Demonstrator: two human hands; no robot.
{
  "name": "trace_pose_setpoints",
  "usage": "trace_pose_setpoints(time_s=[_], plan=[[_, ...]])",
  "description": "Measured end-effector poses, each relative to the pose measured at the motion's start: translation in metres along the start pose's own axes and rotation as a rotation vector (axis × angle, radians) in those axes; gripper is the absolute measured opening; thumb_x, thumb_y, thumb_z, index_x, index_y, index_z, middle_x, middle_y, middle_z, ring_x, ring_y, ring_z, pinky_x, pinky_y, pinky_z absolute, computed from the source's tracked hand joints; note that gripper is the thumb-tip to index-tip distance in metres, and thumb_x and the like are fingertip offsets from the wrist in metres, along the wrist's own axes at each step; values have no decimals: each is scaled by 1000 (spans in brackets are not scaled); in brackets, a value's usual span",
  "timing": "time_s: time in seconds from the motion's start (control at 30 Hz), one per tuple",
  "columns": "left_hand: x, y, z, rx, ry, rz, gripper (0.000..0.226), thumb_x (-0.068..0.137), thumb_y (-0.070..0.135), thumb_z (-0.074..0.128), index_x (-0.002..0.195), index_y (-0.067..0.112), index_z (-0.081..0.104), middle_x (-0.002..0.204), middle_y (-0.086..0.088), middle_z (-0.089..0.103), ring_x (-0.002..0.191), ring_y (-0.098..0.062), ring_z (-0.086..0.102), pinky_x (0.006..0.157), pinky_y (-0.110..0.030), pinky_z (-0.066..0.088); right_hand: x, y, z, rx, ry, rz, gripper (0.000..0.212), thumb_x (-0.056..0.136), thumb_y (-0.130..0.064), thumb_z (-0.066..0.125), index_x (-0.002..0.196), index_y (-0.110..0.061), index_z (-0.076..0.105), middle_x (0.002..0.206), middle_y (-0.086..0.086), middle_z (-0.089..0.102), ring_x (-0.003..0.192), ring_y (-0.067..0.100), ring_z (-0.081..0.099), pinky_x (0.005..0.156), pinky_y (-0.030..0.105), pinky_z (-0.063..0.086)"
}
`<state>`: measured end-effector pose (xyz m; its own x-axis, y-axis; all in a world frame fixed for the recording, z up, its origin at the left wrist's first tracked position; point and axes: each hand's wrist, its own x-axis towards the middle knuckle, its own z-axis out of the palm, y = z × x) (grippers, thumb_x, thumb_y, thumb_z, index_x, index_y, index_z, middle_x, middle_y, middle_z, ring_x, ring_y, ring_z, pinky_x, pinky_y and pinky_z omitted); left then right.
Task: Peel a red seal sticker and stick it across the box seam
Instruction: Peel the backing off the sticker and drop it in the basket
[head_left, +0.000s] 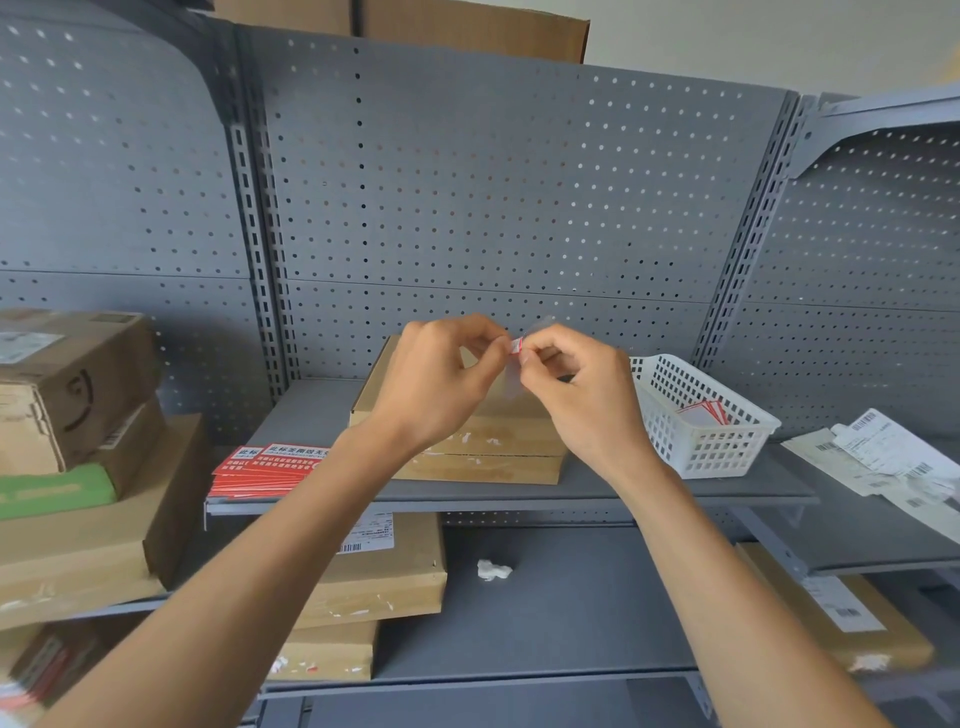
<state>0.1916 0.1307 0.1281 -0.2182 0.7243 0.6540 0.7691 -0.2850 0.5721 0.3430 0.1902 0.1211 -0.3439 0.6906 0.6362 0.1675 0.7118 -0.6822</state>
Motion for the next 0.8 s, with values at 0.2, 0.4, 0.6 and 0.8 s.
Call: trace_pose_setpoints(time_s=[0.2,0.4,0.6,0.8], plan=[[6,-1,-6,-120,66,-113,24,96,13,60,78,15,76,77,9,75,53,12,55,55,-7,35,4,6,-2,40,37,71,13,88,-6,64,78,-13,68,75,9,70,75,32,66,67,28,49],[13,-17,-8,-343,105,-264,27,94,10,59,72,11,74,72,4,76,72,-6,68,71,-13,49,6,11,-7,88,45,143,11,88,-2,62,80,-7,69,77,16,70,65,18,68,65,18,46],[16,-28,-13,-421,167,-373,29,96,16,59,72,11,75,75,8,77,69,-3,65,63,-14,42,9,19,-15,140,101,215,10,86,-2,60,81,-4,69,79,17,71,65,16,69,82,43,57],[19,-40,-20,-487,252,-437,27,94,19,63,72,16,78,80,7,79,72,-6,66,70,-24,44,12,30,-25,137,175,266,13,90,-3,60,83,-7,70,73,4,70,61,14,67,75,37,55]])
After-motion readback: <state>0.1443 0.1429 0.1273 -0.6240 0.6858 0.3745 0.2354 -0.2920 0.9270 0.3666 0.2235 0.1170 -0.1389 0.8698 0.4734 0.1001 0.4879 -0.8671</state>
